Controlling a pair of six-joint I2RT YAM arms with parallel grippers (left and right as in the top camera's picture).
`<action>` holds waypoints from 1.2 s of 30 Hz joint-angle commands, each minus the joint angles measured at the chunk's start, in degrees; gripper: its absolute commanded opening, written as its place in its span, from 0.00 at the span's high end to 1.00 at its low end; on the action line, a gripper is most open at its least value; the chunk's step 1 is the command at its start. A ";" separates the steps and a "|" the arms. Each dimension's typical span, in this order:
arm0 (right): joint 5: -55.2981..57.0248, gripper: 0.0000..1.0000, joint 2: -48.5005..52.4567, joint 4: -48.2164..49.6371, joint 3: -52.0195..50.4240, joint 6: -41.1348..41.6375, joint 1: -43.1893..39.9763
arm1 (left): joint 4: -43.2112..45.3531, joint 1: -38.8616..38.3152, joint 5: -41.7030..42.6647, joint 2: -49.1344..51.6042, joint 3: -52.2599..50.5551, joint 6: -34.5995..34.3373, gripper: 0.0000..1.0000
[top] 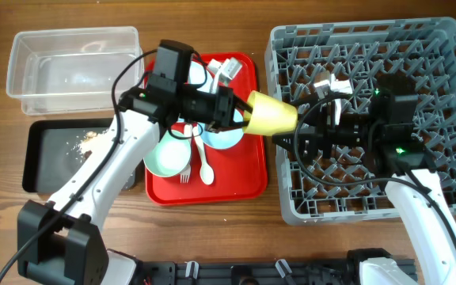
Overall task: Sort waste into correct bins and load items into the dishwasher rack
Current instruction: 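Hand the yellow cup from the left gripper to the right gripper, then place the yellow cup in the dish rack with the right gripper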
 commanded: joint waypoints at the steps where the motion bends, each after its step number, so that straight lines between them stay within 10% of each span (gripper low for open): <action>1: -5.03 0.07 0.42 1.11 0.92 1.97 0.04 | 0.02 -1.53 1.95 0.44 0.37 -1.09 0.96; 13: -5.66 0.40 0.42 2.64 0.92 1.95 0.04 | -0.04 -1.53 1.95 0.44 0.37 -1.53 0.96; 20: 8.66 0.47 0.42 -1.03 0.92 3.04 0.04 | -5.88 -1.05 -16.74 0.39 0.37 2.49 0.48; 29: 53.22 0.59 -2.54 -34.40 13.09 1.75 0.02 | -27.65 12.63 -59.58 -13.16 0.37 8.41 0.39; 36: 79.41 0.57 -0.39 -62.75 27.89 13.79 -0.13 | -31.26 17.29 -63.06 -18.12 0.37 8.20 0.30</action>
